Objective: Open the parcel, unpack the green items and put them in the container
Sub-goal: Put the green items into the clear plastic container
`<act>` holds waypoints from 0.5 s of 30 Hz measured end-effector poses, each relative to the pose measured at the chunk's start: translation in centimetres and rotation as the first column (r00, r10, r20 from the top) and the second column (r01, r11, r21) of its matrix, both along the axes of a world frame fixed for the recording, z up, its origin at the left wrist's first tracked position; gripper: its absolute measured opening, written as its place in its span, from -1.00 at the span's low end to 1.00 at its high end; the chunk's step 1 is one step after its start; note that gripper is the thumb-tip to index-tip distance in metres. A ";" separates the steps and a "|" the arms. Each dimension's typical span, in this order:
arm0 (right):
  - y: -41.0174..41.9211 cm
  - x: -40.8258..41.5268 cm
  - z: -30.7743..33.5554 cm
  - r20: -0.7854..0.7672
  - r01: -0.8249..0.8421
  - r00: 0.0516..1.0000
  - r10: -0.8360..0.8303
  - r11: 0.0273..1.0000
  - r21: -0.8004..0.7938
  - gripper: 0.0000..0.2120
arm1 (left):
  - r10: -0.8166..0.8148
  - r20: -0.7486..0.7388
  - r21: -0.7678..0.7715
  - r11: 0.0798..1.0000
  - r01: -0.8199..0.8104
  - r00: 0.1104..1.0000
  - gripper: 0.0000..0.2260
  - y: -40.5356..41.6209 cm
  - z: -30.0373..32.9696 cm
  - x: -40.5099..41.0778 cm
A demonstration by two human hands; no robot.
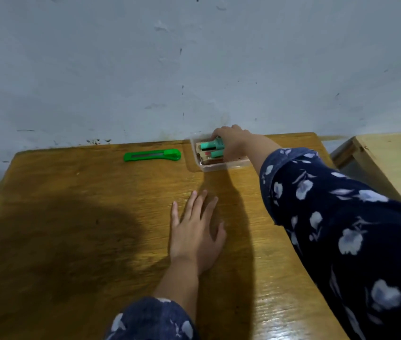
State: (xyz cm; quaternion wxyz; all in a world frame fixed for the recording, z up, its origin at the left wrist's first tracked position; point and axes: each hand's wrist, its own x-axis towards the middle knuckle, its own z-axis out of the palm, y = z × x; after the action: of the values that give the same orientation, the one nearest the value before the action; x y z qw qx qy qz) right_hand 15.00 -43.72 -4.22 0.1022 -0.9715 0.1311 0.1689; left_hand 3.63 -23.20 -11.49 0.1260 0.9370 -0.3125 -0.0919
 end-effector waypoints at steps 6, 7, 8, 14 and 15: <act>0.2 0.0 -0.7 0.034 0.052 0.998 -0.056 0.992 0.113 -0.39 | 0.006 -0.007 -0.030 1.000 -0.007 1.000 -0.45 0.0 -0.1 0.0; 0.2 0.0 -0.7 0.047 0.036 0.998 -0.042 0.993 0.114 -0.40 | 0.006 -0.002 -0.026 1.000 -0.006 1.000 -0.45 0.0 -0.1 0.0; 0.3 0.0 -0.4 0.059 0.029 0.998 -0.035 0.994 0.107 -0.41 | 0.008 0.002 -0.023 1.000 -0.007 1.000 -0.45 0.0 -0.2 0.0; 1.6 -2.5 0.3 0.249 0.073 0.965 -0.082 0.996 0.045 -0.40 | 0.013 0.021 -0.010 1.000 -0.013 1.000 -0.45 0.0 0.0 -0.3; 2.1 -3.3 0.7 0.297 0.071 0.952 -0.076 0.997 0.027 -0.42 | 0.003 0.027 0.009 1.000 -0.004 1.000 -0.45 0.0 -0.1 -0.4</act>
State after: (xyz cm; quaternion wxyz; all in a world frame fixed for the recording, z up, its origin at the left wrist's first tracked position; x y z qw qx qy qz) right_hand 11.73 -41.62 -3.52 0.1350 -0.9794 0.1489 0.0177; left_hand 3.25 -23.21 -11.57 0.1180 0.9393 -0.3121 -0.0806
